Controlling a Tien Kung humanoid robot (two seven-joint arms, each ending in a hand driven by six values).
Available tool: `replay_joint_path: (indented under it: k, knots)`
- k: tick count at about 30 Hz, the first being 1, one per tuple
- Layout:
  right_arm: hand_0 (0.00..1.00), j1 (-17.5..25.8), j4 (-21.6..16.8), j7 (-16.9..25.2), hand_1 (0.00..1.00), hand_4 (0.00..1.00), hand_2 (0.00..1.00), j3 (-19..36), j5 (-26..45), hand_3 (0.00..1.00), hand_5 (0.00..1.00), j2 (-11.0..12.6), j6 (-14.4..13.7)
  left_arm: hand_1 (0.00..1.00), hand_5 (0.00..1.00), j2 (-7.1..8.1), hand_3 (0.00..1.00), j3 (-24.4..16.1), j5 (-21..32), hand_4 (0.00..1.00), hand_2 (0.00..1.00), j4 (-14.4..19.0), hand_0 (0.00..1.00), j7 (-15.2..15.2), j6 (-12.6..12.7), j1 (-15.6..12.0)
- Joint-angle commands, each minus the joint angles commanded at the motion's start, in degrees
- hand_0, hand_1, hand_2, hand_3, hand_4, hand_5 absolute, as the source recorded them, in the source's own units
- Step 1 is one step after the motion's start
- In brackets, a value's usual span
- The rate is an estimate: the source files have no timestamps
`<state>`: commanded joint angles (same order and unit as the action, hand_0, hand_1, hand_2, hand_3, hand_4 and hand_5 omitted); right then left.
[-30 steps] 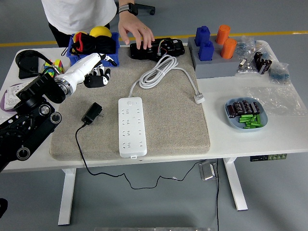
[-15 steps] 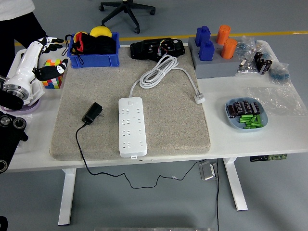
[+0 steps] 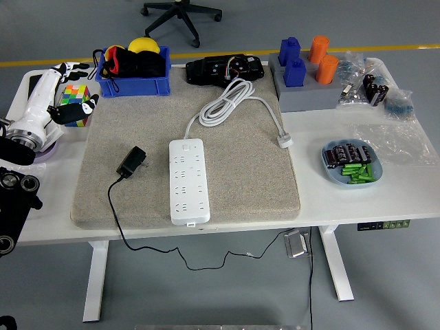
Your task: Pull the plug out,throw it away,press the button
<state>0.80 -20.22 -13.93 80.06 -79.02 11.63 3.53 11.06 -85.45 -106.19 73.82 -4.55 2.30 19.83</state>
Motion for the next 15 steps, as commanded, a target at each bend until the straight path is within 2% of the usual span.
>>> replay_joint_path:
  k: [15]
  knots:
    - [0.789,0.02,0.08,-0.01,0.752,0.791,0.748,0.20,-0.15,0.748,0.841,-0.03,0.01,0.802,0.037,-0.17,0.802,0.29,-0.48,0.706,0.772,0.31,0.833,0.45,0.33,0.52]
